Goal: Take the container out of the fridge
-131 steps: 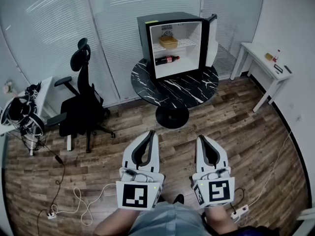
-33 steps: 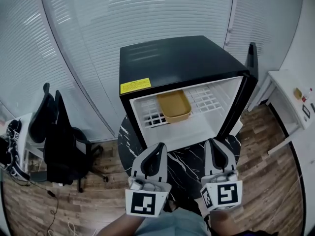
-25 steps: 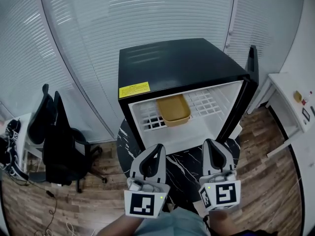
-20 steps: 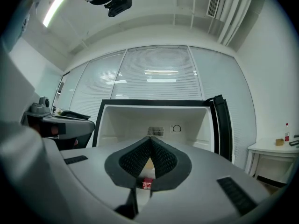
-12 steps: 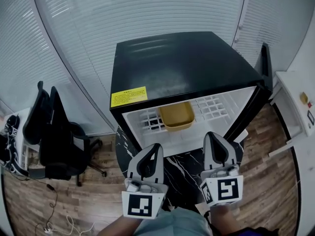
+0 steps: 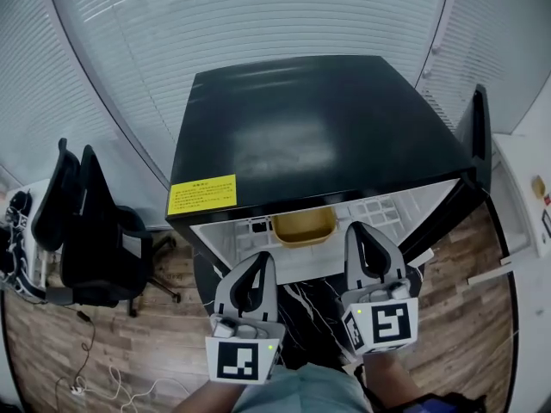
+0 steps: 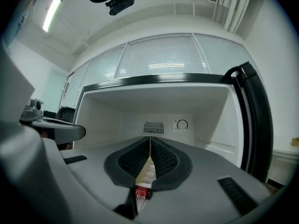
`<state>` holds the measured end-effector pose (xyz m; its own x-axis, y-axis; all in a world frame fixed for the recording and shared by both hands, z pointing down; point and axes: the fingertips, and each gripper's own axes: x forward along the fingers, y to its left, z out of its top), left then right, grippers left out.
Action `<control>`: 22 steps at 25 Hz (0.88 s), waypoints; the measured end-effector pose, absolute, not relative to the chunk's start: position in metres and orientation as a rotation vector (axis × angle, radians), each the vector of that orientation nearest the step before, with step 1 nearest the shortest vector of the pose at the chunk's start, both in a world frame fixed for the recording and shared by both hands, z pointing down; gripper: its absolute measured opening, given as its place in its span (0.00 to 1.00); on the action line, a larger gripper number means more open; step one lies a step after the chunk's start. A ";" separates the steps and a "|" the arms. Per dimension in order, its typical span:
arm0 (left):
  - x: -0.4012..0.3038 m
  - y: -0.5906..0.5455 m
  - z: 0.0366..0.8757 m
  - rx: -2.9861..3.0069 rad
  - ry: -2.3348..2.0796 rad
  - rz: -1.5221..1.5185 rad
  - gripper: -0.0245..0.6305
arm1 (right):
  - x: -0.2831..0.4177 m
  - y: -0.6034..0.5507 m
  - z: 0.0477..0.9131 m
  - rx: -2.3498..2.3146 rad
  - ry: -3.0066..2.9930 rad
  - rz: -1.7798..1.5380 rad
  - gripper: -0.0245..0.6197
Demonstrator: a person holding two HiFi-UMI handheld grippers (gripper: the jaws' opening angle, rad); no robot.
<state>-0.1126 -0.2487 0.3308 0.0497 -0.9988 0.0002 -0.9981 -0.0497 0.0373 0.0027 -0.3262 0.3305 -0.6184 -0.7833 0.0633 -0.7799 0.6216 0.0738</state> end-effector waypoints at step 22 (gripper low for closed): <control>-0.127 -0.266 0.358 2.086 -2.245 0.069 0.06 | -0.037 -0.387 0.373 1.091 -2.764 0.116 0.23</control>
